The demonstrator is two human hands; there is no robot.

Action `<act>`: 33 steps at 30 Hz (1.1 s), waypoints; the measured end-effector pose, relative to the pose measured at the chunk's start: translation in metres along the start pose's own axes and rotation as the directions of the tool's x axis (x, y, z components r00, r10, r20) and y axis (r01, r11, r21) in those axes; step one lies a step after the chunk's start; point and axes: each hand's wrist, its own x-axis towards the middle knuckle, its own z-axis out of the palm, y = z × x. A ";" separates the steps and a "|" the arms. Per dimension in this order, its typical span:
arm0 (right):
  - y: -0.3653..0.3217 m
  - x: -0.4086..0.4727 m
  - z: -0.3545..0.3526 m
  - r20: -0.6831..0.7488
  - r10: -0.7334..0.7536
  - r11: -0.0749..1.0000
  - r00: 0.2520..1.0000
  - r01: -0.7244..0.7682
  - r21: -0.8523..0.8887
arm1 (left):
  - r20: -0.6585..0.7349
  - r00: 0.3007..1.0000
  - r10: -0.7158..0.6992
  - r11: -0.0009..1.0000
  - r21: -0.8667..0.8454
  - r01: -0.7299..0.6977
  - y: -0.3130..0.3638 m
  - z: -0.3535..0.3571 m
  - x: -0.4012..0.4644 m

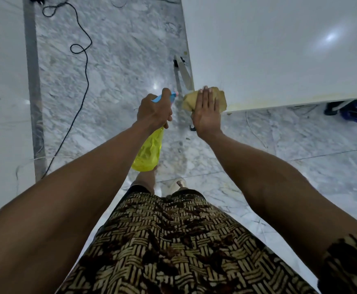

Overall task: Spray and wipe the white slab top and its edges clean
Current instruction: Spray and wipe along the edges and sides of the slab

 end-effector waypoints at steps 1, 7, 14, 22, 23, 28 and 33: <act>-0.001 -0.009 -0.003 0.012 0.000 1.000 1.000 0.000 0.010 | -0.006 1.000 -0.008 1.000 -0.016 0.008 -0.002 0.003 -0.007; 0.018 -0.039 -0.033 0.213 0.018 0.888 0.977 -0.114 0.446 | -0.021 1.000 0.005 0.993 -0.115 -0.007 0.003 -0.001 -0.036; 0.055 -0.045 -0.149 0.523 0.083 -0.024 0.848 -0.523 0.852 | -0.023 0.991 0.128 0.985 -0.115 -0.130 0.057 -0.014 -0.053; 0.109 -0.014 -0.206 0.409 0.109 -0.787 0.906 -0.172 0.593 | 0.058 0.956 0.288 0.953 -0.119 -0.280 0.160 0.015 -0.043; 0.113 -0.005 -0.207 0.382 0.089 -0.832 0.920 -0.143 0.537 | 0.072 0.951 0.300 0.950 -0.117 -0.291 0.173 0.021 -0.038; 0.131 0.050 -0.215 0.348 0.083 -0.886 0.934 -0.091 0.455 | 0.141 0.926 0.350 0.936 -0.093 -0.339 0.238 0.048 0.009; 0.170 0.100 -0.208 0.379 0.002 -0.892 0.925 -0.169 0.418 | 0.194 0.910 0.367 0.929 -0.030 -0.369 0.285 0.077 0.046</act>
